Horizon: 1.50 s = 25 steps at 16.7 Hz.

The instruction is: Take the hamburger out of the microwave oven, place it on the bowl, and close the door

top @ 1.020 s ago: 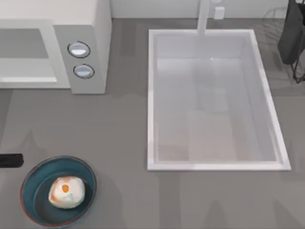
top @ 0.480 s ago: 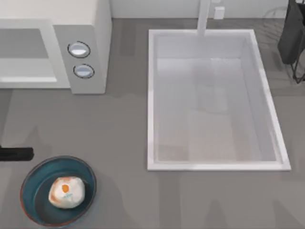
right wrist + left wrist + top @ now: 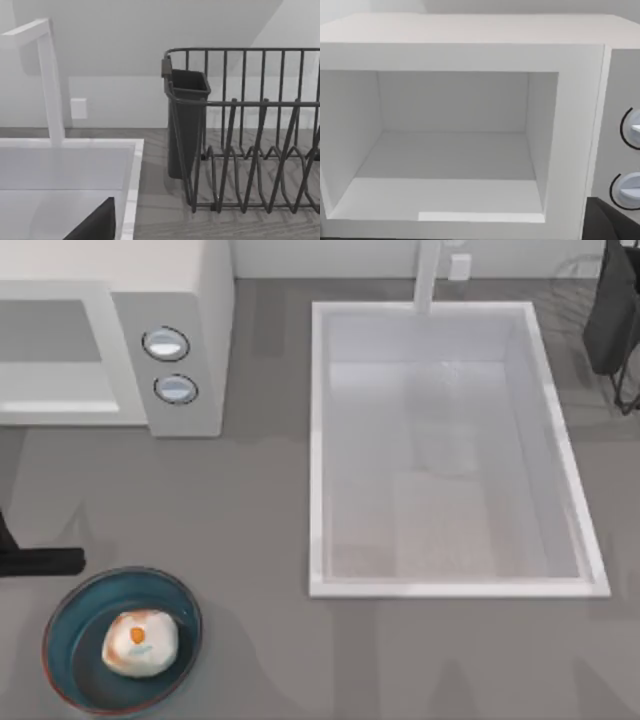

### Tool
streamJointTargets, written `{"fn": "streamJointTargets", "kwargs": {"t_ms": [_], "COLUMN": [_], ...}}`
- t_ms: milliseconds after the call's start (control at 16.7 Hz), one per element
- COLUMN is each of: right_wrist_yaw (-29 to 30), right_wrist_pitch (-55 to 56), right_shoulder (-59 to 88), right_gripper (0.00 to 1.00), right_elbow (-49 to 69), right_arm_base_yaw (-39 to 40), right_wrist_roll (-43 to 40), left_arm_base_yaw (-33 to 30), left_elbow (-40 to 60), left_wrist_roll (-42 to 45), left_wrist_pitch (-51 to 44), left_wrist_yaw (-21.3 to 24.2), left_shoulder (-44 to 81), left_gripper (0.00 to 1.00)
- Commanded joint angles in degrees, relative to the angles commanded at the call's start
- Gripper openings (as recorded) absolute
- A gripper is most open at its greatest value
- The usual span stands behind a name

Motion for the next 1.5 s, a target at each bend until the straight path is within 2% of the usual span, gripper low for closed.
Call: {"fn": "streamJointTargets", "kwargs": {"t_ms": [240, 660, 840, 1200, 1320, 1500], "right_wrist_yaw": [0.0, 0.0, 0.0, 0.0, 0.0, 0.0], "right_wrist_pitch": [0.0, 0.0, 0.0, 0.0, 0.0, 0.0], "right_shoulder": [0.0, 0.0, 0.0, 0.0, 0.0, 0.0], "right_gripper": [1.00, 1.00, 1.00, 1.00, 1.00, 1.00], "right_elbow": [0.0, 0.0, 0.0, 0.0, 0.0, 0.0], "right_arm_base_yaw": [0.0, 0.0, 0.0, 0.0, 0.0, 0.0], "right_wrist_roll": [0.0, 0.0, 0.0, 0.0, 0.0, 0.0], "left_arm_base_yaw": [0.3, 1.3, 1.7, 2.0, 4.1, 10.0], "left_elbow": [0.1, -0.3, -0.4, 0.3, 3.2, 11.2], "left_wrist_roll": [0.0, 0.2, 0.2, 0.5, 2.0, 6.2], "left_wrist_pitch": [2.2, 22.3, 26.5, 26.0, 23.2, 14.5], "left_wrist_yaw": [0.2, 1.5, 1.9, 2.4, 4.7, 10.8], "left_shoulder": [2.1, 21.7, 25.9, 26.2, 27.6, 31.7], "left_gripper": [0.00, 0.00, 0.00, 0.00, 0.00, 0.00]}}
